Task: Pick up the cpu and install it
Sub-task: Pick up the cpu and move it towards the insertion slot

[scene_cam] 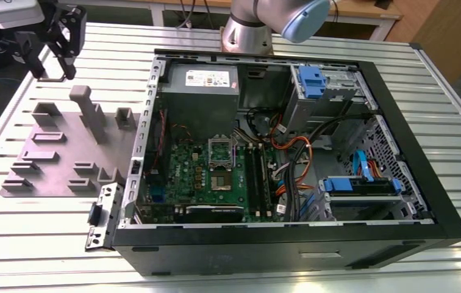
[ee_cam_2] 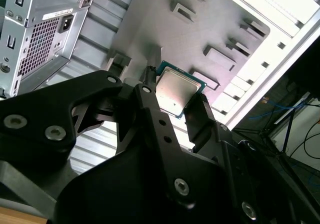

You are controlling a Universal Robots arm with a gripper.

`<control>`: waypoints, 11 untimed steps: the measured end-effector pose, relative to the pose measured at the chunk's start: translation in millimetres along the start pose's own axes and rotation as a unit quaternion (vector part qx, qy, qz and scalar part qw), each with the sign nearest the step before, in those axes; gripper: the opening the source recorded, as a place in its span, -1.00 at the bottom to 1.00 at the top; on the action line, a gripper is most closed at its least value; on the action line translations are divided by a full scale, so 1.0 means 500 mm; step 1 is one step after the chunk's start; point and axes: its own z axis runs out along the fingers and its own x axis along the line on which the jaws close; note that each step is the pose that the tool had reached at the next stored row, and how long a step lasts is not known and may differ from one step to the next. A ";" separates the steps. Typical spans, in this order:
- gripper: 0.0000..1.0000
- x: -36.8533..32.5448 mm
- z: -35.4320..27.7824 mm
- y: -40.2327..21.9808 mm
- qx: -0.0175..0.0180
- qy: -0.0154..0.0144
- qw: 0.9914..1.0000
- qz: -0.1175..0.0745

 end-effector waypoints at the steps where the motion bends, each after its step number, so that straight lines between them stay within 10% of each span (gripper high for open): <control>1: -0.06 0.000 0.000 0.000 0.000 0.000 1.000 0.000; 11: -0.06 -0.006 0.000 0.000 0.000 0.000 1.000 0.000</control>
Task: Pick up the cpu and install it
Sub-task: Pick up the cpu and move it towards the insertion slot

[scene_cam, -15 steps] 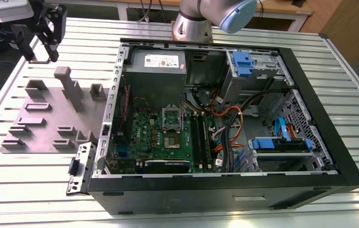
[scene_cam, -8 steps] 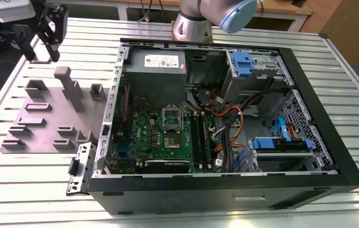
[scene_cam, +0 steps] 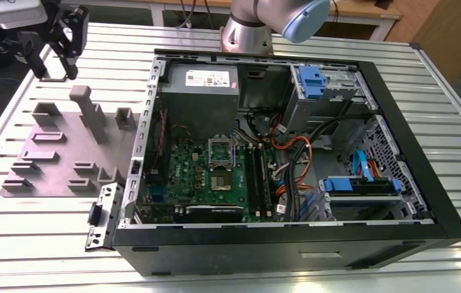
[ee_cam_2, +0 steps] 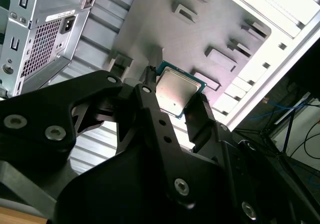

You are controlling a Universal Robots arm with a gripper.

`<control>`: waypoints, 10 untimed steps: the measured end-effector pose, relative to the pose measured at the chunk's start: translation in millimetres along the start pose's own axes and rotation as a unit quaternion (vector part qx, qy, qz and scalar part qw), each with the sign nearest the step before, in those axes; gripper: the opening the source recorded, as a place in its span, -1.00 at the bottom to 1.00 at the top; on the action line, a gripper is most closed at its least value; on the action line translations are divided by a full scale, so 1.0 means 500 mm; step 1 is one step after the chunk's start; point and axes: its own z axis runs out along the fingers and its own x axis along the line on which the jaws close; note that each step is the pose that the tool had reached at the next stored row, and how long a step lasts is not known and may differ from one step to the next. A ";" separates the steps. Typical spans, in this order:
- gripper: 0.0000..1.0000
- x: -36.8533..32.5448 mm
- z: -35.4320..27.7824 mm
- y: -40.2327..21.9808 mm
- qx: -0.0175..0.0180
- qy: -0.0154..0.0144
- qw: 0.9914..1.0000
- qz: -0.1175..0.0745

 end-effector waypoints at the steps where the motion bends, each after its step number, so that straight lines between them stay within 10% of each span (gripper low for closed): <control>1: -0.06 -0.001 0.000 0.000 0.000 0.000 1.000 0.000; 10: -0.06 -0.004 0.000 0.000 0.000 0.000 1.000 0.000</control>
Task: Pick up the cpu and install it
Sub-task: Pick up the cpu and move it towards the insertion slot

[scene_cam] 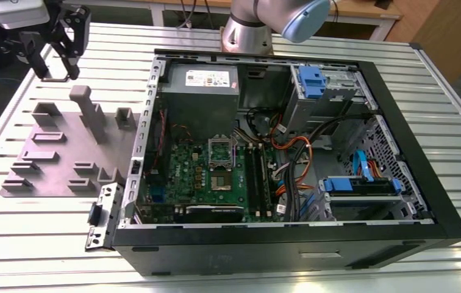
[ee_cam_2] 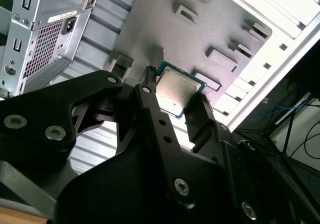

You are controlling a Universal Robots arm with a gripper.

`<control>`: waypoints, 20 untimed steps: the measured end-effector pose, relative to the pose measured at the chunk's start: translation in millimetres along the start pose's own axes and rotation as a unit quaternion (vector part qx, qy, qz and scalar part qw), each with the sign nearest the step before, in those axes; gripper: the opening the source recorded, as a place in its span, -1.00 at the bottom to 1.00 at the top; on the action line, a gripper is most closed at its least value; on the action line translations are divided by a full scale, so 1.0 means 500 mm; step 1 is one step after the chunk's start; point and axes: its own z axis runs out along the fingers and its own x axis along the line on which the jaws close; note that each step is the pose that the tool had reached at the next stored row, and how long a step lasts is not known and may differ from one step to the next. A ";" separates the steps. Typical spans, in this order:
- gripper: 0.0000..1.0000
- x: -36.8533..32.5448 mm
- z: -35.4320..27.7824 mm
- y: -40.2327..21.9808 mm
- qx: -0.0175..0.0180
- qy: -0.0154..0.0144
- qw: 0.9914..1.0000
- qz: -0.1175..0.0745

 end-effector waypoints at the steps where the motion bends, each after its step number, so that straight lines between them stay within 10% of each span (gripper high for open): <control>1: -0.06 0.000 0.000 0.000 0.000 0.000 1.000 0.000; 20: -0.06 -0.025 0.000 0.000 0.000 0.000 1.000 0.000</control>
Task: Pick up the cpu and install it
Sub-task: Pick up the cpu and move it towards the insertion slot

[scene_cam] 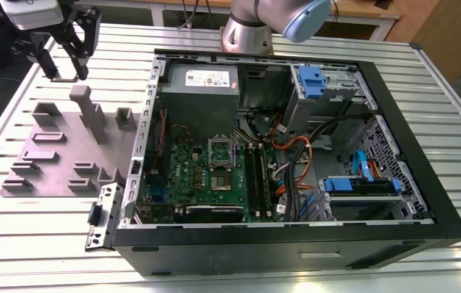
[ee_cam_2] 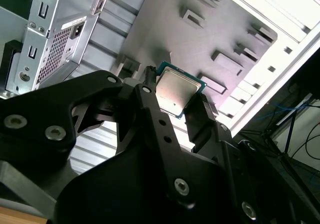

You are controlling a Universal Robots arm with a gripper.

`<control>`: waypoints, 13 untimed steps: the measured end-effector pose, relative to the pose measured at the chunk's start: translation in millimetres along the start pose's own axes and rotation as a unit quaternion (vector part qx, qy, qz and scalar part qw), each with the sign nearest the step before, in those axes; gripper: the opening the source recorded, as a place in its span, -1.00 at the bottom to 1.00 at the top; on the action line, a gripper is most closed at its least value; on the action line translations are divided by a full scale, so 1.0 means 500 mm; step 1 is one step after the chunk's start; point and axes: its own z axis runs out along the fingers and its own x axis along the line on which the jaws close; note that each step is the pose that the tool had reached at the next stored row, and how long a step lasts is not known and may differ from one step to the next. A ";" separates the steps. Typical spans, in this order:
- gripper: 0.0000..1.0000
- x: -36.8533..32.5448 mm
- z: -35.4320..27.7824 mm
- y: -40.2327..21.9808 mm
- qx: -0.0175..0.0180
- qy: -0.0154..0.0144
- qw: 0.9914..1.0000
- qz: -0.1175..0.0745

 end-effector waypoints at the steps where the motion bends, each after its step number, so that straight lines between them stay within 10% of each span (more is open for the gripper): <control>1: -0.06 -0.001 0.000 0.000 0.000 0.000 1.000 0.000; 13: -0.06 -0.010 0.000 0.000 0.000 0.000 1.000 0.000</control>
